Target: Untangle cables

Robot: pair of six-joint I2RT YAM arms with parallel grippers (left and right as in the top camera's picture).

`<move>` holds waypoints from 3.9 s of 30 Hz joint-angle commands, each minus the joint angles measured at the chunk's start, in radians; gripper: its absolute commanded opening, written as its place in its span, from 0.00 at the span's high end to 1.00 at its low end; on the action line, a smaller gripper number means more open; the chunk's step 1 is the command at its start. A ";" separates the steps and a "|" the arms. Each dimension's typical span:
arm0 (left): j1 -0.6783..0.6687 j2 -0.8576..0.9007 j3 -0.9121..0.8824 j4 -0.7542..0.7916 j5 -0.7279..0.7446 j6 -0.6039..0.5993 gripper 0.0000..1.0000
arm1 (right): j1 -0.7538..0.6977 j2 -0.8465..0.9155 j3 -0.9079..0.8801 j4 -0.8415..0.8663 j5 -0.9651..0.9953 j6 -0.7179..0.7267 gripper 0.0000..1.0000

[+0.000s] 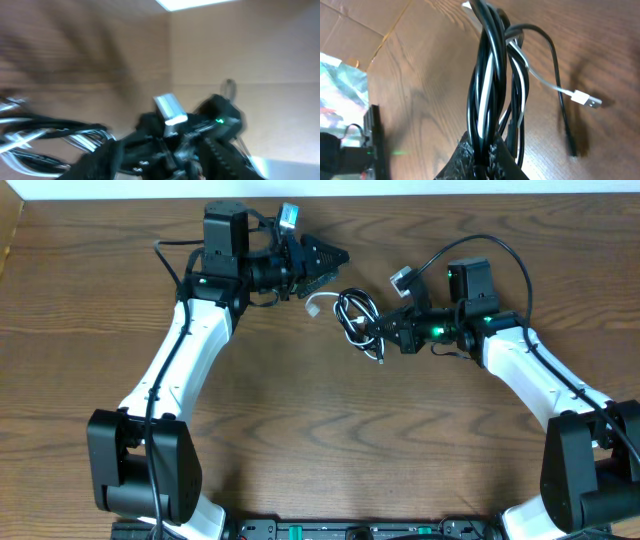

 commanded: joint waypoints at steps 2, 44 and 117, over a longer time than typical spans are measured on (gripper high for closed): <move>0.012 -0.004 0.008 -0.188 -0.250 0.379 0.40 | 0.006 0.005 0.015 -0.047 -0.112 0.048 0.99; -0.157 0.027 -0.011 -0.394 -0.496 1.079 0.42 | 0.006 0.005 0.015 -0.144 -0.220 0.140 0.97; -0.223 -0.014 -0.010 -0.225 -0.398 0.547 0.50 | -0.153 -0.212 0.015 -0.114 0.333 0.736 0.99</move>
